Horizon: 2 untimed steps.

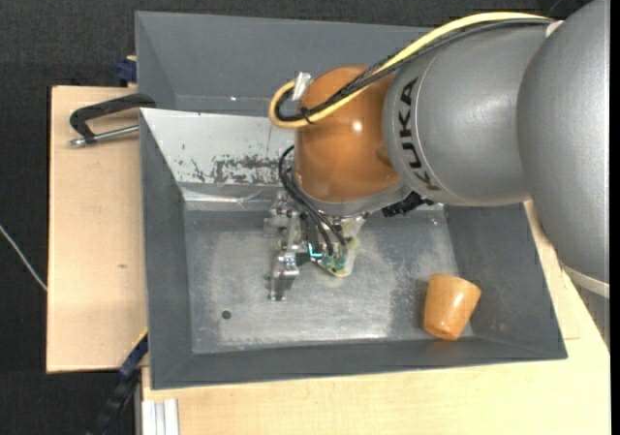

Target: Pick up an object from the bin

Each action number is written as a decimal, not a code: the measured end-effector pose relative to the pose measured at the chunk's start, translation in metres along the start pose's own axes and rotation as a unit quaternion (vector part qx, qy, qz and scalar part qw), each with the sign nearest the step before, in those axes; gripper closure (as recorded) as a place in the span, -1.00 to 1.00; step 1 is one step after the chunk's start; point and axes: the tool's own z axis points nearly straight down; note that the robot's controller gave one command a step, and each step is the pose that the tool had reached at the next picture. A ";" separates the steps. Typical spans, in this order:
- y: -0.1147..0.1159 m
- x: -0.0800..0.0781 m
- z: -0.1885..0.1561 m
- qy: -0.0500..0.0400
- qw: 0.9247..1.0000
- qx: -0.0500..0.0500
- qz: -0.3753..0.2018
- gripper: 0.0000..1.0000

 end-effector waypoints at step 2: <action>-0.072 -0.059 0.063 -0.007 0.998 -0.001 -0.068 1.00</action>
Offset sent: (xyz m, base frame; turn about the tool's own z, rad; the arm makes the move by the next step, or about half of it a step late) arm 0.0571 -0.0724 -0.0645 -0.1362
